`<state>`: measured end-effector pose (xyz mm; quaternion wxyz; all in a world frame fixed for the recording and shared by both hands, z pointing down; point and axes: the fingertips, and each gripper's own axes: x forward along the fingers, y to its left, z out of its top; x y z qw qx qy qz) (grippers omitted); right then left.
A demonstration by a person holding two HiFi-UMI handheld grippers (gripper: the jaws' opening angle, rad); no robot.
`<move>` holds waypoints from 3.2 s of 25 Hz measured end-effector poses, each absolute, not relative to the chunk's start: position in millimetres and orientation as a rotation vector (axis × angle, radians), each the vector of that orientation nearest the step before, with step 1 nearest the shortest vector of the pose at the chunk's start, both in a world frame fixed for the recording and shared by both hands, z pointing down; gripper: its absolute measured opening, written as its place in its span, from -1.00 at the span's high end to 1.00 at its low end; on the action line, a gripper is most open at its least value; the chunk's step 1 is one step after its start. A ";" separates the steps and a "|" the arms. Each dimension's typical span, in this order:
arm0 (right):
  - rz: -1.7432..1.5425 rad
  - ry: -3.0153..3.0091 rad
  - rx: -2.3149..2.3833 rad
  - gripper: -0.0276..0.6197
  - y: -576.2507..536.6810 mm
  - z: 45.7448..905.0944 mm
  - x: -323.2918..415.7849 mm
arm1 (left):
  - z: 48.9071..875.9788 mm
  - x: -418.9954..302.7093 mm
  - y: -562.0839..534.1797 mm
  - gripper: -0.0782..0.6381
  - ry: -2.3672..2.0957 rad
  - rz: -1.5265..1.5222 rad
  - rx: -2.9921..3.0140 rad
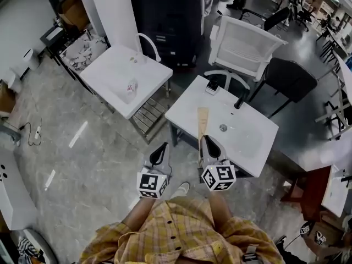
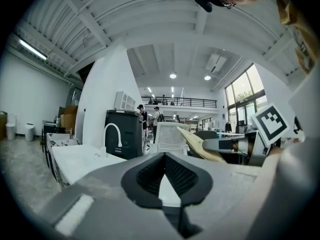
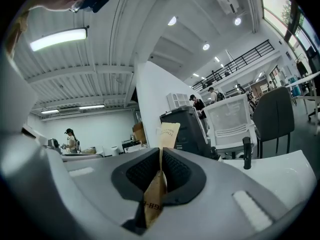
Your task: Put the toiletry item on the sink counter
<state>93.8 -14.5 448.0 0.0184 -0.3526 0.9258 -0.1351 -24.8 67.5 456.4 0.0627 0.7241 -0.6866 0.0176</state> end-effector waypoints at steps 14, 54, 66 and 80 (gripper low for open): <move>-0.466 2.873 -1.064 0.85 -56.3 456.9 67.7 | 467.3 -43.1 23.6 0.78 -2.065 0.111 2.171; -0.630 2.663 -1.564 0.85 -227.3 502.3 -41.9 | 504.5 -160.5 -192.6 0.78 -1.588 0.122 2.449; -0.760 2.570 -1.694 0.85 -261.0 543.5 -54.4 | 531.3 -168.9 -230.5 0.78 -1.461 0.166 2.469; -0.913 2.497 -1.785 0.85 -286.9 609.4 -56.9 | 558.0 -173.2 -244.9 0.78 -1.406 0.205 2.451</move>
